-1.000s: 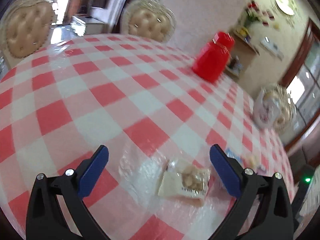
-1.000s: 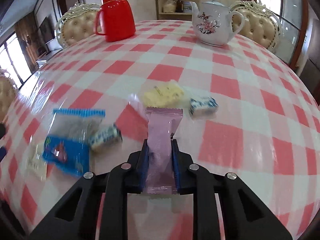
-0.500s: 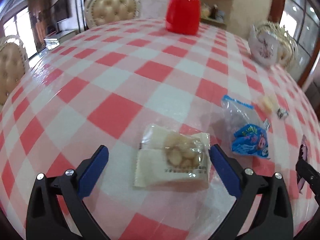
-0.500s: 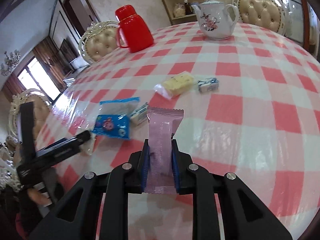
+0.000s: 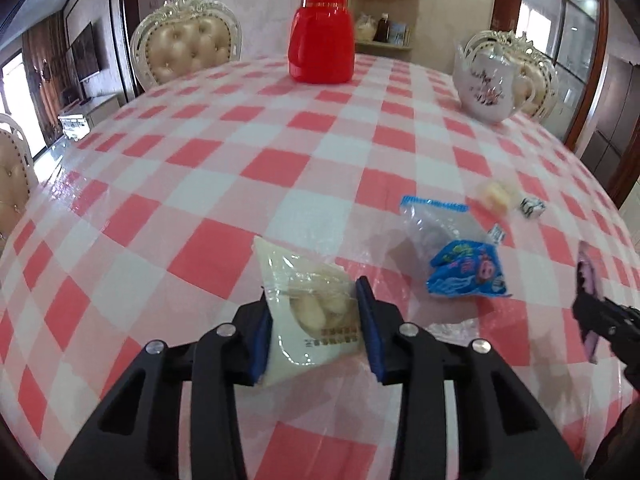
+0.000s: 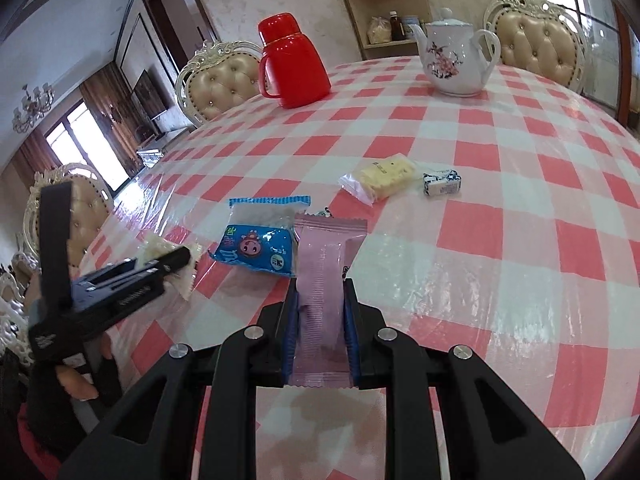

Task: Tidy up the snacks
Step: 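Grasp the pink wafer bar with the right tool while the left tool grasps the white bun packet, then lift both held snacks and carry them toward the clear plastic bin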

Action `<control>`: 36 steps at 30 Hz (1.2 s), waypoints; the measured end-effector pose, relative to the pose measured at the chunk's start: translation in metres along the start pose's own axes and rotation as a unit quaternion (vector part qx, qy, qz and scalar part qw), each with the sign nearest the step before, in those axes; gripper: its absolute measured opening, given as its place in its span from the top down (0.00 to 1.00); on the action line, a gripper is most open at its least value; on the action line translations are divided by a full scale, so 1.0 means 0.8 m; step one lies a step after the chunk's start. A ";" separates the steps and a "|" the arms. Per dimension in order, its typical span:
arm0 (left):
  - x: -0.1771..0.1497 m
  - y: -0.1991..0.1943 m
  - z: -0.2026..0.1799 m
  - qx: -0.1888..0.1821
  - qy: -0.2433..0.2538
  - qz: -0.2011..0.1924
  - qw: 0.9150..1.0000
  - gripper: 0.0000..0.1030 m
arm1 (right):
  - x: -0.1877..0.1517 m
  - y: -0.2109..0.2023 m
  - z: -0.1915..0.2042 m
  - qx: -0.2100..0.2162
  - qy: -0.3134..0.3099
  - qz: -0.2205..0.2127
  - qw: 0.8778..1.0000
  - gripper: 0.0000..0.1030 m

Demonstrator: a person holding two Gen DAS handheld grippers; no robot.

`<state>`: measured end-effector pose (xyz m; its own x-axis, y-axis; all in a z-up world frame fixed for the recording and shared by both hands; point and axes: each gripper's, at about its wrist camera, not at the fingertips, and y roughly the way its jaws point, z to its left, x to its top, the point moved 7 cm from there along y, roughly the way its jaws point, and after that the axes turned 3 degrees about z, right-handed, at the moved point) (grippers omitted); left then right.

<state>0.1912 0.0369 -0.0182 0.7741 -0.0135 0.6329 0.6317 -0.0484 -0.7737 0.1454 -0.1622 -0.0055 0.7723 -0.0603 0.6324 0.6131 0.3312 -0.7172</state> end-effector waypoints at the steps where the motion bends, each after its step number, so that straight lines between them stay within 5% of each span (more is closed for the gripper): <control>1: 0.000 -0.004 -0.001 -0.001 0.001 -0.004 1.000 0.63 | 0.000 0.000 0.002 0.001 -0.002 -0.001 1.000 0.80; 5: 0.000 -0.020 0.003 -0.017 -0.007 -0.017 1.000 0.65 | -0.004 0.000 0.002 0.004 0.002 0.000 1.000 0.80; 8: -0.003 -0.028 0.008 -0.028 -0.013 -0.022 0.999 0.80 | -0.010 -0.004 0.003 0.009 0.008 -0.001 1.000 0.80; 14: -0.030 -0.033 0.012 -0.047 -0.017 -0.009 0.999 0.80 | -0.027 -0.013 0.016 0.020 0.001 -0.002 1.000 0.80; 16: -0.035 -0.032 0.016 -0.036 -0.020 -0.011 0.999 0.59 | -0.033 -0.016 0.017 0.022 0.004 -0.001 1.000 0.80; 17: -0.034 -0.032 0.018 -0.025 -0.020 -0.017 0.999 0.30 | -0.034 -0.017 0.016 0.022 0.006 -0.002 1.000 0.80; 18: -0.029 -0.036 0.023 -0.012 -0.021 -0.034 0.999 0.16 | -0.036 -0.019 0.014 0.022 0.010 -0.002 1.000 0.80; 21: -0.016 -0.039 0.024 -0.009 -0.015 -0.054 0.998 0.08 | -0.039 -0.021 0.008 0.022 0.021 -0.003 1.000 0.80; 25: -0.008 -0.005 0.018 -0.033 -0.017 -0.013 0.999 0.08 | -0.038 -0.020 0.006 0.024 0.025 -0.001 0.999 0.80; 26: -0.008 0.000 0.018 -0.036 -0.017 -0.009 0.999 0.15 | -0.039 -0.020 0.008 0.026 0.024 -0.001 0.999 0.80; 27: -0.007 0.005 0.018 -0.040 -0.022 -0.007 0.999 0.42 | -0.038 -0.021 0.009 0.027 0.022 -0.002 0.999 0.80; 29: -0.007 0.011 0.017 -0.061 -0.027 0.007 0.998 0.76 | -0.038 -0.022 0.011 0.027 0.019 -0.003 0.999 0.80; 36: -0.017 0.000 0.006 -0.064 -0.001 0.002 0.998 0.80 | -0.039 -0.022 0.013 0.029 0.016 -0.002 0.999 0.80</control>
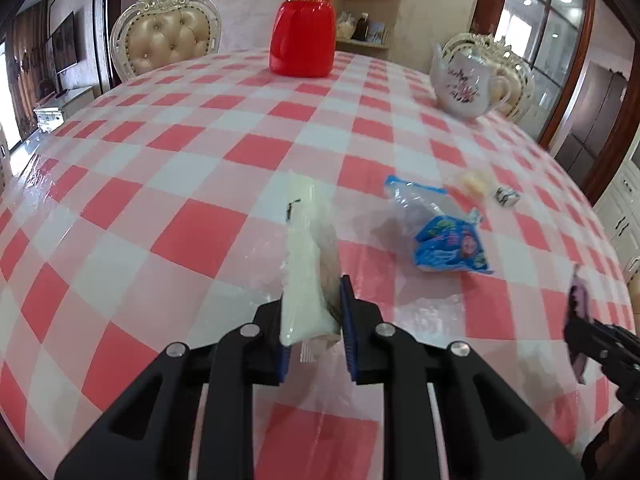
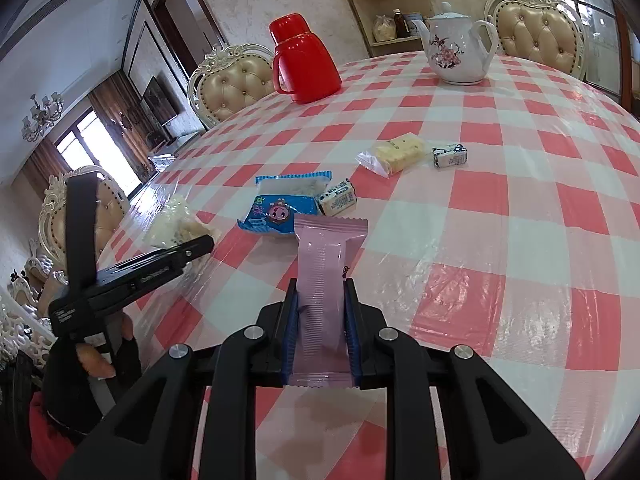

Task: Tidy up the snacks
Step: 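Lift both held snacks and carry them toward the clear plastic bin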

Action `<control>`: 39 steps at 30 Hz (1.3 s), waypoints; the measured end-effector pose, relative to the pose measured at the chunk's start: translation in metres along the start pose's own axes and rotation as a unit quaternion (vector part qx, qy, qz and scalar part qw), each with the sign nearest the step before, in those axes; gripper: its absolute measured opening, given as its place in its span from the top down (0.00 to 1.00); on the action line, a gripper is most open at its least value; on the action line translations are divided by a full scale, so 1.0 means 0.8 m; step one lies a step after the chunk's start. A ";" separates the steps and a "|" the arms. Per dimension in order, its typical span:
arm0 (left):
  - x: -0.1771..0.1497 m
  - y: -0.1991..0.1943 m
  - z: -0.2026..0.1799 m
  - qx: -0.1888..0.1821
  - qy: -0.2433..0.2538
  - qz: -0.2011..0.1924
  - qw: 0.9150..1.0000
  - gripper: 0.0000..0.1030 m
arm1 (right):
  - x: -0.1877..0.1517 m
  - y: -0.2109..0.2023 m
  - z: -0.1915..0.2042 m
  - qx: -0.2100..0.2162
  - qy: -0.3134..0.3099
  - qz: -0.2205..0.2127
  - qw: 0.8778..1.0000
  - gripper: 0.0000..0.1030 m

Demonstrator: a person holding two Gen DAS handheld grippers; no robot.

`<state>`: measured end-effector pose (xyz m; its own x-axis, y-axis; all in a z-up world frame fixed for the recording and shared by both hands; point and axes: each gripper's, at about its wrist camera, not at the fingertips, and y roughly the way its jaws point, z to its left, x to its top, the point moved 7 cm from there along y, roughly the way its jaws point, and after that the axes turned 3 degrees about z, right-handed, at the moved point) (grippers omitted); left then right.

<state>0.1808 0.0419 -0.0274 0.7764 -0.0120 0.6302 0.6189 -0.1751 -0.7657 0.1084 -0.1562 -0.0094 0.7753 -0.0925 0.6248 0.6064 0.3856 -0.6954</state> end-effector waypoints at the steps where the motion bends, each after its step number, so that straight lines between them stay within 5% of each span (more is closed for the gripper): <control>1: 0.000 -0.007 -0.001 -0.001 0.000 -0.008 1.000 0.80 | 0.000 0.000 0.001 0.003 0.001 0.000 1.000 0.80; 8: -0.014 -0.053 -0.021 -0.009 -0.003 -0.044 0.999 0.80 | -0.002 -0.002 0.015 0.028 -0.007 -0.004 1.000 0.80; 16: -0.059 -0.097 -0.022 0.030 -0.018 -0.063 0.997 0.79 | -0.020 -0.007 0.031 0.029 -0.019 0.000 0.999 0.80; 39: -0.171 -0.216 -0.032 0.062 -0.002 -0.094 0.994 0.79 | -0.129 -0.069 0.122 0.075 -0.055 0.008 0.996 0.80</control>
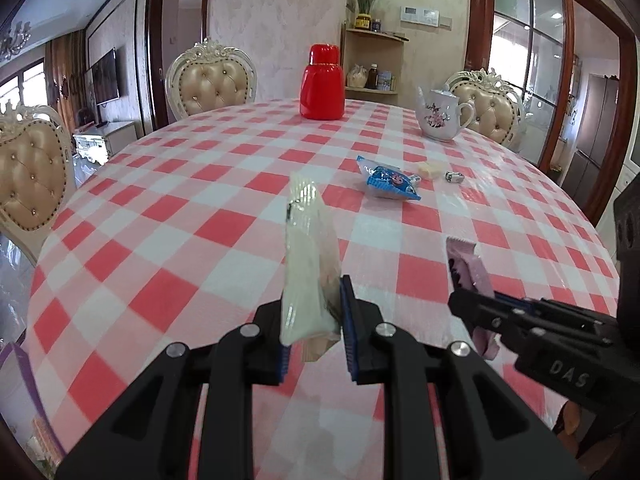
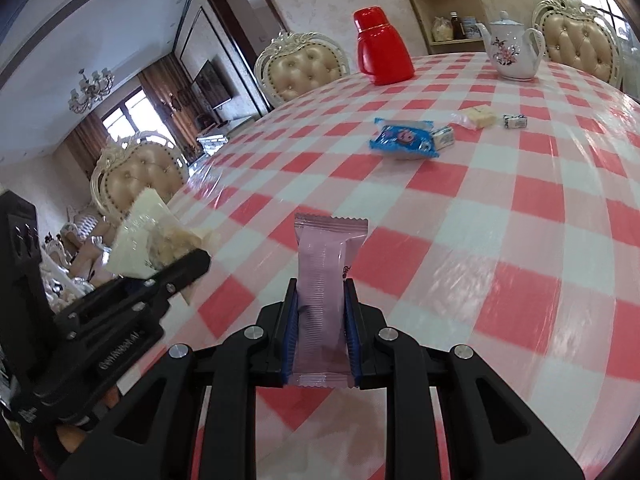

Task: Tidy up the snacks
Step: 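Lift both held snacks and carry them toward the clear plastic bin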

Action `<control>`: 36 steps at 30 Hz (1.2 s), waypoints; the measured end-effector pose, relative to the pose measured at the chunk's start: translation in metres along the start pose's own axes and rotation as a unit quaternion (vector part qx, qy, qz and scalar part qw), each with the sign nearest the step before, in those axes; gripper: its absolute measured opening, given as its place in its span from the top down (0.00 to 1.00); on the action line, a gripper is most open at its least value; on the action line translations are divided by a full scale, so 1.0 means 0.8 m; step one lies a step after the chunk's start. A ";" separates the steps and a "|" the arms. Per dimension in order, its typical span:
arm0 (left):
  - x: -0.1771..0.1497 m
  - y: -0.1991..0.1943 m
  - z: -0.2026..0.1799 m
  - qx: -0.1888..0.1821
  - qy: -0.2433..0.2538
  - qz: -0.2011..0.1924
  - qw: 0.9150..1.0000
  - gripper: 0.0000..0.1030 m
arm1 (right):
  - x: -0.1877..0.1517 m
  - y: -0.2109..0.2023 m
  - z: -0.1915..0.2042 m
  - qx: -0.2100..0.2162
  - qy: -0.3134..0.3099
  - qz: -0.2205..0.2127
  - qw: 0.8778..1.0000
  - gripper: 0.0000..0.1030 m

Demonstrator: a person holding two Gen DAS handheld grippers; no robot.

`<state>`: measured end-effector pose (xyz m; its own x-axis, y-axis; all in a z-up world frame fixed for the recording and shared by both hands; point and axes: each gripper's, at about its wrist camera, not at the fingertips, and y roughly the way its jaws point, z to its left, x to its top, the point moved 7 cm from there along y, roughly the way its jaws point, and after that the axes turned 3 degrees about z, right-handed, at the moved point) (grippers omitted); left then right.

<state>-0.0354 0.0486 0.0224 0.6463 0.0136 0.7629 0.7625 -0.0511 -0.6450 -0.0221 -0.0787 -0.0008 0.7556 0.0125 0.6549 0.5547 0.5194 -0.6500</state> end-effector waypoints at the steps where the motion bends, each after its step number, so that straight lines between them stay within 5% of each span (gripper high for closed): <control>1: -0.002 -0.005 0.002 0.001 0.000 -0.001 1.000 0.79 | -0.004 -0.001 0.005 0.002 -0.002 0.002 1.000 0.80; 21: -0.077 -0.132 0.103 0.049 -0.020 -0.019 0.998 0.79 | -0.060 -0.030 0.166 0.024 -0.129 0.018 0.991 0.80; 36: -0.105 -0.185 0.233 0.133 -0.042 0.000 0.990 0.77 | -0.141 0.010 0.327 0.105 -0.255 0.079 0.958 0.80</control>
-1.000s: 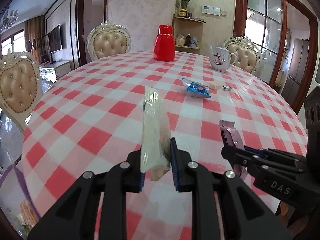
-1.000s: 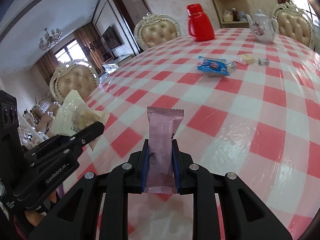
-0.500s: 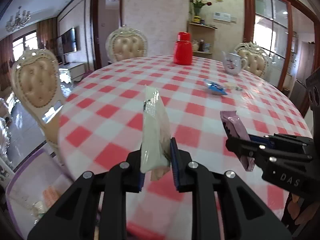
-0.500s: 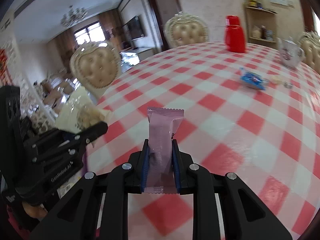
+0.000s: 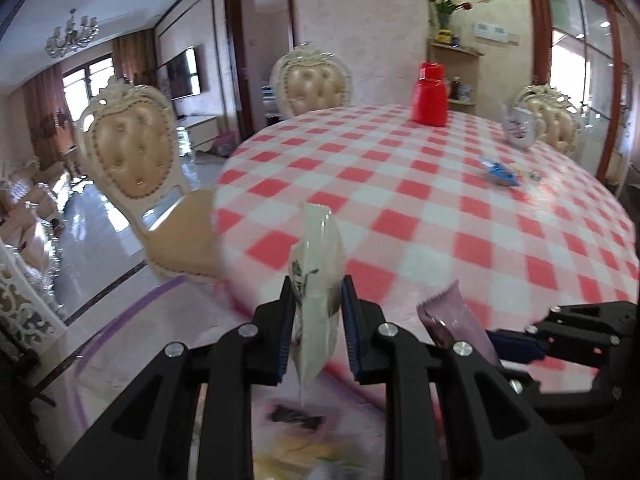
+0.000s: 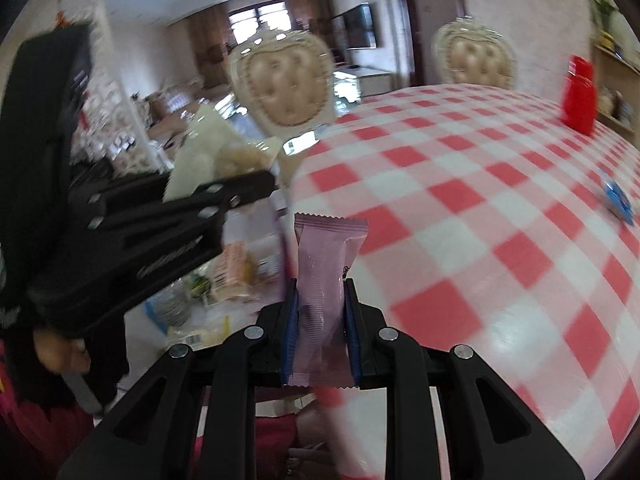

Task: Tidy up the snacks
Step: 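Lift both held snacks and carry them toward the clear plastic bin, then lower both snacks into the bin and open both tools, then move both tools back over the remaining snacks on the table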

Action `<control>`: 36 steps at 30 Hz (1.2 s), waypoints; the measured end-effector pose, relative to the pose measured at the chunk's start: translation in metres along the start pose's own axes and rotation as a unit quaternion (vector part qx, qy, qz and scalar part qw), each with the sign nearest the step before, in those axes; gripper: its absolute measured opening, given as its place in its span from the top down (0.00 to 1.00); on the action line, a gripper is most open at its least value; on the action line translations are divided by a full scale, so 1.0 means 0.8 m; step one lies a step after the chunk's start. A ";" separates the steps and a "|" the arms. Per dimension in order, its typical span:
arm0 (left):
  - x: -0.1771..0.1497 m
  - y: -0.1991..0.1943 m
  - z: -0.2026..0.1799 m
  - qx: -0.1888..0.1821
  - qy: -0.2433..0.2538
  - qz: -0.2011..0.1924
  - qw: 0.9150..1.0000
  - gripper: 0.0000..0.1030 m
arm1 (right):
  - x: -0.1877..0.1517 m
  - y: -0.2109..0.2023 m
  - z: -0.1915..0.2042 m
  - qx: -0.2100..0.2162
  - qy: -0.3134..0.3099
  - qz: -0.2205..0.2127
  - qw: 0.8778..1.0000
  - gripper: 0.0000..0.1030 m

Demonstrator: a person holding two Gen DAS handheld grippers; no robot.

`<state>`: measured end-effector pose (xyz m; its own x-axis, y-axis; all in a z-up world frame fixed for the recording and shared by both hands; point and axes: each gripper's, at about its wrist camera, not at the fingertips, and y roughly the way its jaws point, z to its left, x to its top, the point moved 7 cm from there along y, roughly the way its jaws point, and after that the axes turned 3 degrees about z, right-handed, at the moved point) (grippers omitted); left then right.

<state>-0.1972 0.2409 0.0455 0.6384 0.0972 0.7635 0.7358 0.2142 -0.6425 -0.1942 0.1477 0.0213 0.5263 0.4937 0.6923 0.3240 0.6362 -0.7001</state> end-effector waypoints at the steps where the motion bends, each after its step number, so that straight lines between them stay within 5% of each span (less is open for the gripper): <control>1: -0.001 0.000 0.013 0.008 -0.004 0.002 1.000 0.77 | 0.001 0.005 0.011 0.003 -0.011 0.004 1.000 0.80; 14: -0.024 -0.002 0.115 0.086 -0.020 0.043 0.995 0.77 | -0.011 0.050 0.116 0.101 -0.086 0.039 0.990 0.76; 16: -0.025 -0.004 0.123 0.095 -0.020 0.051 0.994 0.67 | -0.012 0.048 0.123 0.127 -0.082 0.039 0.988 0.66; 17: -0.025 -0.004 0.124 0.102 -0.021 0.051 0.993 0.43 | -0.009 0.044 0.121 0.133 -0.076 0.033 0.988 0.43; 18: -0.021 -0.010 0.131 0.123 -0.026 0.043 0.991 0.20 | -0.006 0.039 0.118 0.131 -0.071 0.024 0.989 0.31; 19: -0.016 -0.016 0.136 0.144 -0.034 0.027 0.989 0.15 | -0.002 0.032 0.112 0.129 -0.065 0.011 0.989 0.23; 21: -0.005 -0.036 0.147 0.180 -0.059 -0.007 0.982 0.10 | 0.007 0.013 0.093 0.124 -0.047 -0.016 0.991 0.23; 24: 0.009 -0.054 0.146 0.180 -0.084 -0.048 0.979 0.06 | 0.016 -0.012 0.045 0.085 -0.022 -0.045 0.995 0.23; 26: 0.019 -0.061 0.133 0.165 -0.100 -0.068 0.979 0.04 | 0.017 -0.028 0.007 0.052 -0.001 -0.059 0.997 0.23; 30: 0.047 -0.053 0.060 0.033 -0.141 -0.070 0.987 0.02 | 0.007 -0.064 -0.110 -0.032 0.081 -0.078 0.993 0.19; 36: 0.104 0.025 -0.133 -0.139 -0.087 -0.021 0.986 0.02 | -0.051 -0.120 -0.294 -0.151 0.241 -0.083 0.955 0.18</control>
<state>-0.1056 0.1500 0.0892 0.5762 0.2639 0.7735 0.8092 -0.0510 -0.5853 -0.0620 -0.0727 0.0191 0.7248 0.0249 0.6885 0.6085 0.4454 -0.6567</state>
